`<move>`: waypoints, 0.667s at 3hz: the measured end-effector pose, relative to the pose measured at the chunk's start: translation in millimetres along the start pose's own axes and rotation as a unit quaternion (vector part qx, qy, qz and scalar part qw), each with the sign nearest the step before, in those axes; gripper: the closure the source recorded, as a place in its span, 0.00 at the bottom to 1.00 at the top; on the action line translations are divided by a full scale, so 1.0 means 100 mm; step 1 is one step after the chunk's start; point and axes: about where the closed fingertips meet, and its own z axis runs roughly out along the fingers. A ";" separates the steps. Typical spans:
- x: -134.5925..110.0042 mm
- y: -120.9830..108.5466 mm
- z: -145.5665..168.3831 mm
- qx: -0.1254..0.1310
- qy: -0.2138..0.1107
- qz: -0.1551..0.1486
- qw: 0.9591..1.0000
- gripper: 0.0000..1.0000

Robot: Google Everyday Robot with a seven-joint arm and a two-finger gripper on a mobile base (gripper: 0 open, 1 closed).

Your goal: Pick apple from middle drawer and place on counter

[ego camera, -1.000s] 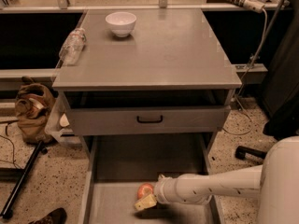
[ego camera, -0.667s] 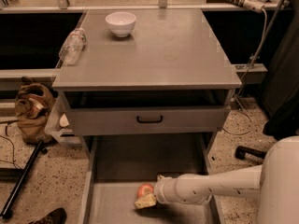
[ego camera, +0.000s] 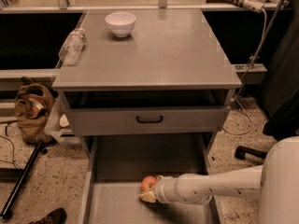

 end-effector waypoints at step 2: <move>-0.17 -0.12 -0.41 0.025 -0.005 0.012 1.000 1.00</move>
Offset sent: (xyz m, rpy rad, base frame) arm 0.0370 -0.1669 0.2554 -0.0867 -0.1198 -0.3457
